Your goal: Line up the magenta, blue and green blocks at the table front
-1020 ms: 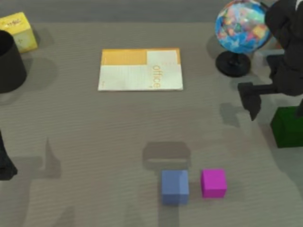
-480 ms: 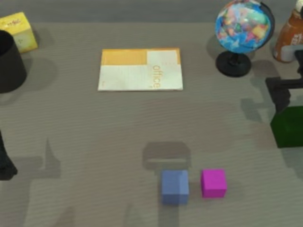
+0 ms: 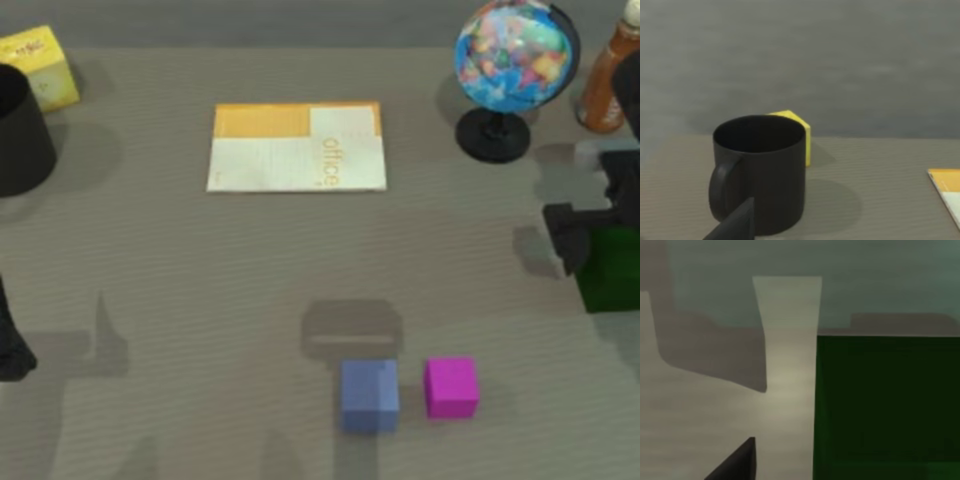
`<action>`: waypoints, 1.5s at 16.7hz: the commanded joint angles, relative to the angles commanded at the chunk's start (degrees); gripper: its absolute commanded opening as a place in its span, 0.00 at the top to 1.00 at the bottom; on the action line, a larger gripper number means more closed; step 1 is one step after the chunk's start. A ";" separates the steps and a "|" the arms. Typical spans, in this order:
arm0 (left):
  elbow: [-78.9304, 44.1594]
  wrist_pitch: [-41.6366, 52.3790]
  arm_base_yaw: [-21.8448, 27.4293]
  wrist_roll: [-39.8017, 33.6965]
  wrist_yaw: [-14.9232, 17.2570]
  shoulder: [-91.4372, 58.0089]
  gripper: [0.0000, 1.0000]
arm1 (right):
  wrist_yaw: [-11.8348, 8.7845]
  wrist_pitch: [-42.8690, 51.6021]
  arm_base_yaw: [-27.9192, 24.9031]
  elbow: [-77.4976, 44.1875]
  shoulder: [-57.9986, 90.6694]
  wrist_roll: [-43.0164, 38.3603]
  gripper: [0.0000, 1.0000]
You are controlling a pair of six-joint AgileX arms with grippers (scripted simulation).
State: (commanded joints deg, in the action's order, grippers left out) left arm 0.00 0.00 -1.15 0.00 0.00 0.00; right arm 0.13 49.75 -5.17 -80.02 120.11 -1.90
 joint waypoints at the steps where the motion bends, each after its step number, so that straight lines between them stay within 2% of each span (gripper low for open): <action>1: 0.00 0.00 0.00 0.00 0.00 0.00 0.00 | 0.00 -2.05 0.01 1.17 0.85 -0.01 0.00; 7: 0.00 0.00 0.00 0.00 0.00 0.00 0.00 | 0.01 -4.97 0.01 2.97 2.16 -0.02 0.00; 20: 0.00 0.00 0.00 0.00 0.00 0.00 0.00 | 0.01 -4.97 0.01 2.97 2.16 -0.02 0.98; 25: 0.00 0.00 0.00 0.00 0.00 0.00 0.00 | 0.01 -4.97 0.01 2.97 2.16 -0.02 1.00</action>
State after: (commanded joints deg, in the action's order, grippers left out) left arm 0.00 0.00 -1.15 0.00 0.00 0.00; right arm 0.14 44.78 -5.16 -77.05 122.27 -1.92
